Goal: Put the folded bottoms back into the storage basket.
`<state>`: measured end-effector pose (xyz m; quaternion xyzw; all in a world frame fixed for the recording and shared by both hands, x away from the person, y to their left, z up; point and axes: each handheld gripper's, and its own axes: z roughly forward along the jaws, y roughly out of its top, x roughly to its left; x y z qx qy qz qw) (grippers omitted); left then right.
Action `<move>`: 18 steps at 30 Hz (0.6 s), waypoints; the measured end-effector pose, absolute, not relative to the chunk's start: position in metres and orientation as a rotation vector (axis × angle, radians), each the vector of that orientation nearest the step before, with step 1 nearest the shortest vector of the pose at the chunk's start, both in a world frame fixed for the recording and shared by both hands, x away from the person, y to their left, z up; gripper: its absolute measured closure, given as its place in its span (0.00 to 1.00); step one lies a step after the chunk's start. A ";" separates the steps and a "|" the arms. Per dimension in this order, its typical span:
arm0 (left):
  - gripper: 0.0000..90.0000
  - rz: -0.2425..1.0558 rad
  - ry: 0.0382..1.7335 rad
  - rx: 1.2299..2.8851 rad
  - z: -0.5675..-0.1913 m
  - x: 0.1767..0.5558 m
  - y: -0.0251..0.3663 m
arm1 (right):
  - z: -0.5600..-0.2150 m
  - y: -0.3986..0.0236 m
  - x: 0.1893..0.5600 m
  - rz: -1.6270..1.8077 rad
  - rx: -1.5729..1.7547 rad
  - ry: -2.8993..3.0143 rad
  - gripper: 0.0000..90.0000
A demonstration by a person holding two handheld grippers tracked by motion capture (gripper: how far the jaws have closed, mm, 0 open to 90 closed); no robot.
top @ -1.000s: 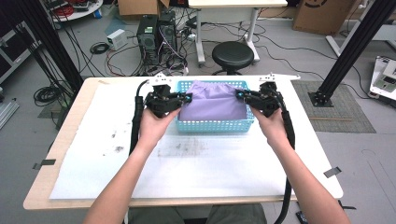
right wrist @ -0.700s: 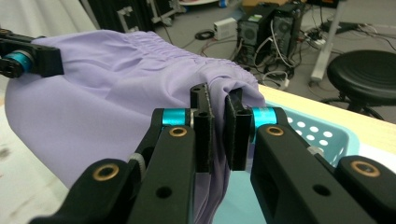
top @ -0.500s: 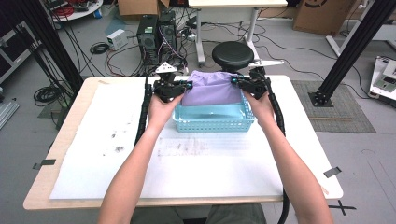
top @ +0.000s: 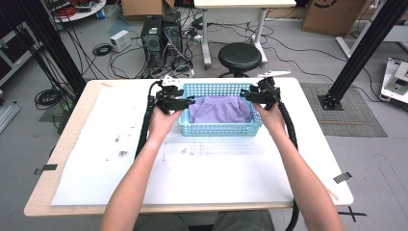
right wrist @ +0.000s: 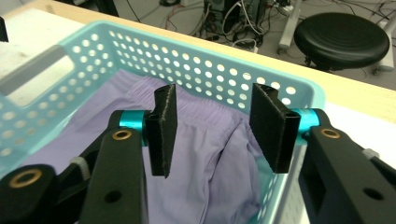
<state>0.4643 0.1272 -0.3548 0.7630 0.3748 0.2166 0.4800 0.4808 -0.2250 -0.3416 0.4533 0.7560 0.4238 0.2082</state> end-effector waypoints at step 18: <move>0.37 0.565 0.720 1.811 -0.371 0.345 0.157 | -0.362 -0.274 0.370 1.301 1.090 2.075 0.39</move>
